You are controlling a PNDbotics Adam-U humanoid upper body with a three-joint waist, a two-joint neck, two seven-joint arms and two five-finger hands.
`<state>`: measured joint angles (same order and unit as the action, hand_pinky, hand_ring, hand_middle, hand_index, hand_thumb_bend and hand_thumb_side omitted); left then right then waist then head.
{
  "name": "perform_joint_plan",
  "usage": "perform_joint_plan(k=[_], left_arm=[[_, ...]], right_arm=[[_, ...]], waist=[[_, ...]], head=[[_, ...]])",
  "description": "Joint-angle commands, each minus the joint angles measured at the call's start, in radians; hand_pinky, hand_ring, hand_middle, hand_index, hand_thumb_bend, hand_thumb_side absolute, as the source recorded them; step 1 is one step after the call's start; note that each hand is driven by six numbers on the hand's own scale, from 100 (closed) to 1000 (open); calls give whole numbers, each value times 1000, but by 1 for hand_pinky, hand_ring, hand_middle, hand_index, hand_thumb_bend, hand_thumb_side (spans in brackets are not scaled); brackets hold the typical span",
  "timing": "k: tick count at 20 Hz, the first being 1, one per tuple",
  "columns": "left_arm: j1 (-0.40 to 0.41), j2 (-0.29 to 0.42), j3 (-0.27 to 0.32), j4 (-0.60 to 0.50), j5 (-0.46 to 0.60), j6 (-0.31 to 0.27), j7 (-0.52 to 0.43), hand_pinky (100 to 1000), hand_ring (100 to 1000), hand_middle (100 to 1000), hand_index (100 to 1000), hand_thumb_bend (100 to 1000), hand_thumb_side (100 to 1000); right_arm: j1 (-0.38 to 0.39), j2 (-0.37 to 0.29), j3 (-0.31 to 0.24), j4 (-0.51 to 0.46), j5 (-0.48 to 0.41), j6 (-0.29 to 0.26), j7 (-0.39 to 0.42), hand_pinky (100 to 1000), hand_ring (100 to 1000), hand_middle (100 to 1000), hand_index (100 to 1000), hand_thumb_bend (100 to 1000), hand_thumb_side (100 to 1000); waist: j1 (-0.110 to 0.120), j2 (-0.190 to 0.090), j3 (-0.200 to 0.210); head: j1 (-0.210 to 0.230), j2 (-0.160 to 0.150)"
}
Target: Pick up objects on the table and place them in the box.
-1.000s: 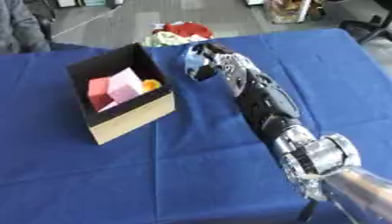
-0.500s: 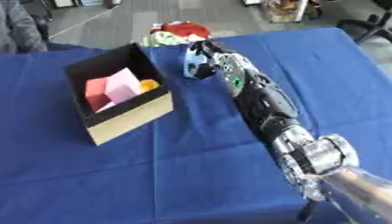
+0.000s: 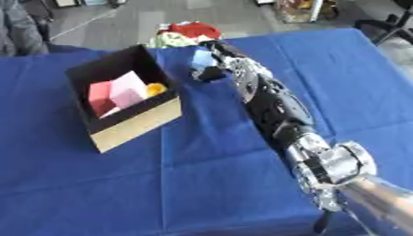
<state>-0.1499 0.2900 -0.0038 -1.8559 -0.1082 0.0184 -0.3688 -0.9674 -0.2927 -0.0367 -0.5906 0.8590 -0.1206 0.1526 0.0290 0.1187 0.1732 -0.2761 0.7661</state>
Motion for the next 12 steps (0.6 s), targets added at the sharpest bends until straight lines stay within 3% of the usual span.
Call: perform_joint_plan(k=[1, 4, 5, 8, 12], left_arm=[[-13, 10, 5, -22, 1, 0, -2, 766, 630, 648, 811, 615, 492], [-13, 10, 5, -22, 1, 0, -2, 766, 630, 648, 811, 615, 492], [-13, 10, 5, -22, 1, 0, -2, 767, 631, 648, 811, 614, 493], [-11, 7, 4, -22, 0, 0, -2, 767, 631, 648, 810, 614, 493], [-11, 4, 4, -22, 1, 0, -5, 768, 631, 648, 811, 614, 494]], right_arm=[[-22, -23, -4, -10, -4, -1, 6, 1000, 1000, 1000, 1000, 356, 409], [-22, -23, -5, -11, -4, 0, 6, 1000, 1000, 1000, 1000, 356, 409], [-21, -24, -4, -9, -3, 1, 7, 1000, 1000, 1000, 1000, 406, 391], [-1, -47, 10, 44, 31, 35, 35, 1000, 1000, 1000, 1000, 421, 398], [-10, -30, 12, 73, 95, 85, 86, 1000, 1000, 1000, 1000, 421, 404]], waist=[[-4, 2, 2], [-4, 2, 2], [-4, 2, 2], [0, 7, 5], [2, 7, 7]], head=[[-3, 4], [-3, 4], [-3, 4], [-11, -1], [-14, -2]])
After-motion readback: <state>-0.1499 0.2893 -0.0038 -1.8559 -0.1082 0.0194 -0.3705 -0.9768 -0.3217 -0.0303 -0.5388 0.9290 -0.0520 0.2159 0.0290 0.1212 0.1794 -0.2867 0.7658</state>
